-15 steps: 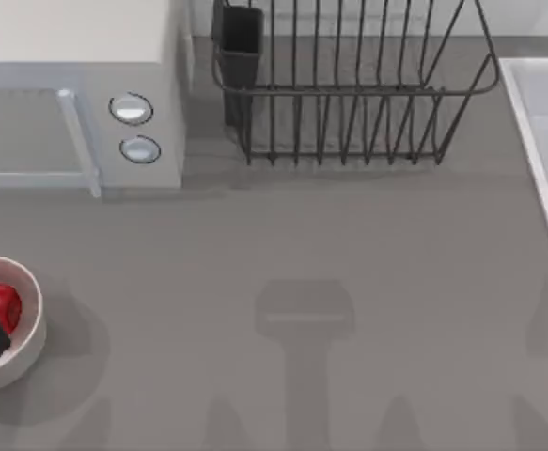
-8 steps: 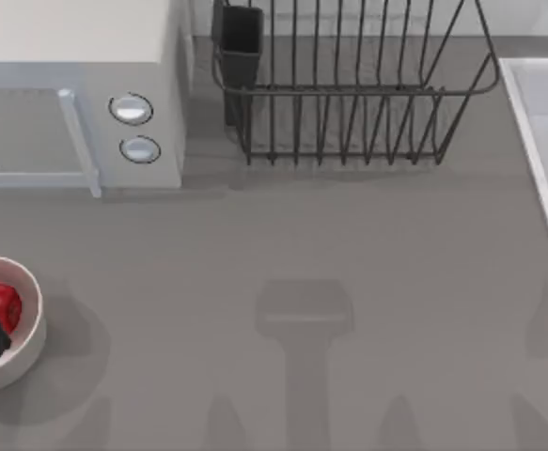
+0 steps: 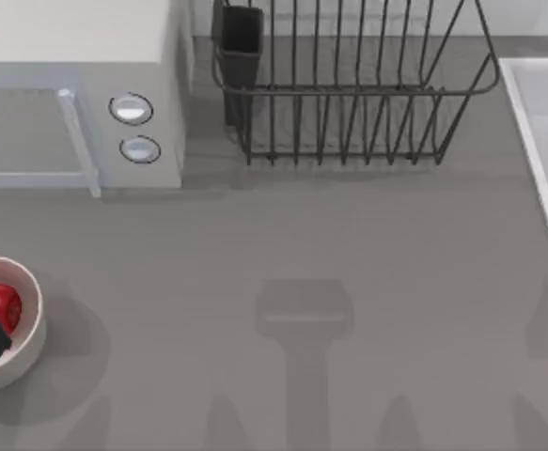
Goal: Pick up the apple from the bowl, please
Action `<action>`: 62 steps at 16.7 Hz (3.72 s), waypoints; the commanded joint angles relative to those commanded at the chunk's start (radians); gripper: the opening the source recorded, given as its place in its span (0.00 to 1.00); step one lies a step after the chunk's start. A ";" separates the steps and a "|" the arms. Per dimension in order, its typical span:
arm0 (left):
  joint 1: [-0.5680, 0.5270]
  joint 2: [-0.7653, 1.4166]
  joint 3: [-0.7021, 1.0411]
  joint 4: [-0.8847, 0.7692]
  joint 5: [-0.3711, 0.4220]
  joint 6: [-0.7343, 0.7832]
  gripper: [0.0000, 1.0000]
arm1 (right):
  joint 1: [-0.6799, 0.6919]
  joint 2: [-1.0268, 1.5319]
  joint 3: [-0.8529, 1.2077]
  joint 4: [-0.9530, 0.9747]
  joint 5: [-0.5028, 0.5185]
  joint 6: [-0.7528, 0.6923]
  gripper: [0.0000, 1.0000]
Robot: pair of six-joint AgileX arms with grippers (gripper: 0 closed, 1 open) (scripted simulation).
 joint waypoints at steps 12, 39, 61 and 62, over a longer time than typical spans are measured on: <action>0.000 0.065 0.058 -0.054 0.000 0.002 1.00 | 0.000 0.000 0.000 0.000 0.000 0.000 1.00; 0.008 1.648 1.147 -1.068 0.000 0.031 1.00 | 0.000 0.000 0.000 0.000 0.000 0.000 1.00; 0.013 1.849 0.907 -0.629 0.001 0.037 0.55 | 0.000 0.000 0.000 0.000 0.000 0.000 1.00; 0.013 1.849 0.907 -0.629 0.001 0.037 0.47 | 0.000 0.000 0.000 0.000 0.000 0.000 1.00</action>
